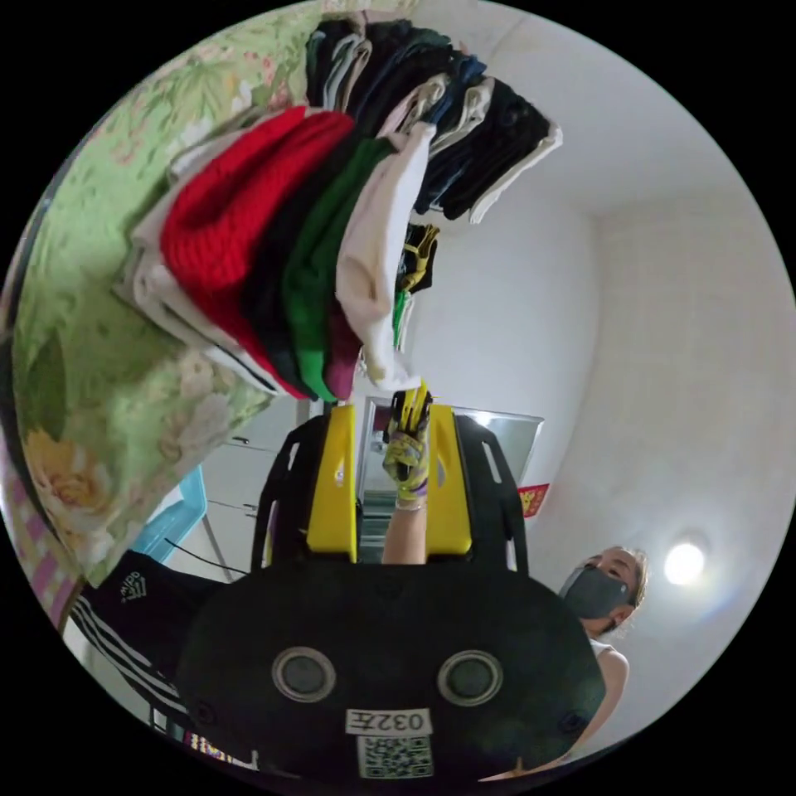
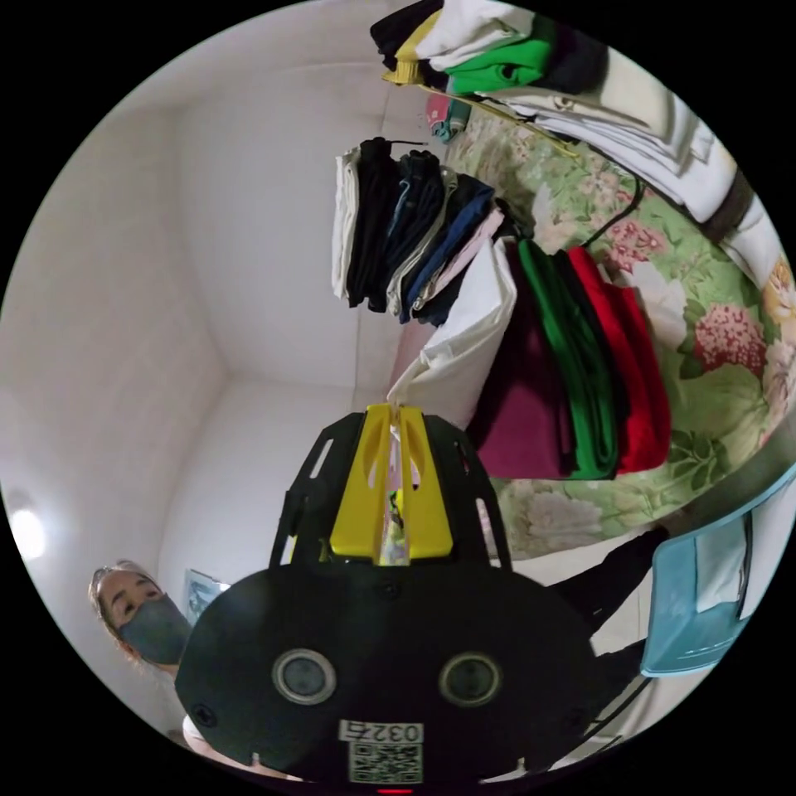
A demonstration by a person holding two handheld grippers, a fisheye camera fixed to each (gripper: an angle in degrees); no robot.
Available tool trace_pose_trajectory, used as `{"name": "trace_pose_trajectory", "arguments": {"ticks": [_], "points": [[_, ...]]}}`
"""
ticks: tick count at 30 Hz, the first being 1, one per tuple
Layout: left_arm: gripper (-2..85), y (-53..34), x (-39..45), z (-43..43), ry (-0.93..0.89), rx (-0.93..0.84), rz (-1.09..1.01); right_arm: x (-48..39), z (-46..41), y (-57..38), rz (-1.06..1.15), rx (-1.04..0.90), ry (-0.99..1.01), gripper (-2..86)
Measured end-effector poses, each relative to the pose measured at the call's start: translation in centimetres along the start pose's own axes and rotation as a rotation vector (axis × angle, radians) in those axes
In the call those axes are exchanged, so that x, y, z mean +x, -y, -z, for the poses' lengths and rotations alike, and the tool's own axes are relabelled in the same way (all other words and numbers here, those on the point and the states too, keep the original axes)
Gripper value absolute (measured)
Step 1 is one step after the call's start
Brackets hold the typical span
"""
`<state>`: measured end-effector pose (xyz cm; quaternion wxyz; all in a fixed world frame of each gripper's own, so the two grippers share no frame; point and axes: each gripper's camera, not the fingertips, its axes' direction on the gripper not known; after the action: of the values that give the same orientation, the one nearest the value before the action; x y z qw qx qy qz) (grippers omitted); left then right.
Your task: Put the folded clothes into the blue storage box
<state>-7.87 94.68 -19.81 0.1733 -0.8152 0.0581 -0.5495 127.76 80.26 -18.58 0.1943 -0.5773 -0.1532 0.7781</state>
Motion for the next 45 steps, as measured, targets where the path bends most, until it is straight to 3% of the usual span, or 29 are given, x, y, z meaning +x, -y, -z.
{"name": "trace_pose_trajectory", "arguments": {"ticks": [4, 6, 12, 16, 18, 21, 26, 35, 45], "points": [[11.7, 0.2, -1.0, -1.9, -0.060, -0.014, 0.033, -0.8, -0.7, 0.6, 0.006, -0.005, 0.023, -0.7], [11.5, 0.6, -1.0, -1.9, -0.141, 0.071, 0.037, -1.1, -0.8, 0.7, 0.005, 0.002, 0.030, -0.7], [9.4, 1.1, 0.7, 0.4, -0.041, 0.220, 0.003, -1.3, -0.6, 0.7, -0.002, 0.018, 0.065, -0.6], [7.2, 1.5, 0.8, 1.1, -0.081, 0.284, 0.015, -1.2, -0.3, 0.5, 0.000, 0.024, 0.097, -0.5], [3.0, 1.5, 1.2, 1.8, -0.056, 0.323, -0.020, -0.7, 0.2, -0.1, 0.007, 0.030, 0.072, -0.1], [-0.6, 1.5, 2.0, 1.9, 0.026, 0.295, -0.069, 1.1, 1.1, -0.8, -0.012, 0.042, 0.007, 2.1], [-1.0, 1.8, 2.6, 0.5, -0.010, 0.246, -0.125, 4.4, 1.4, -1.0, -0.124, 0.015, -0.003, 9.4], [3.9, 2.3, 3.3, -0.7, 0.054, 0.179, -0.197, 5.6, 2.8, -1.7, -0.169, 0.026, 0.073, 9.6], [2.8, 4.5, 5.1, -3.9, 0.155, 0.067, -0.203, 2.4, 3.4, -1.8, -0.083, -0.093, -0.221, 6.5]]}}
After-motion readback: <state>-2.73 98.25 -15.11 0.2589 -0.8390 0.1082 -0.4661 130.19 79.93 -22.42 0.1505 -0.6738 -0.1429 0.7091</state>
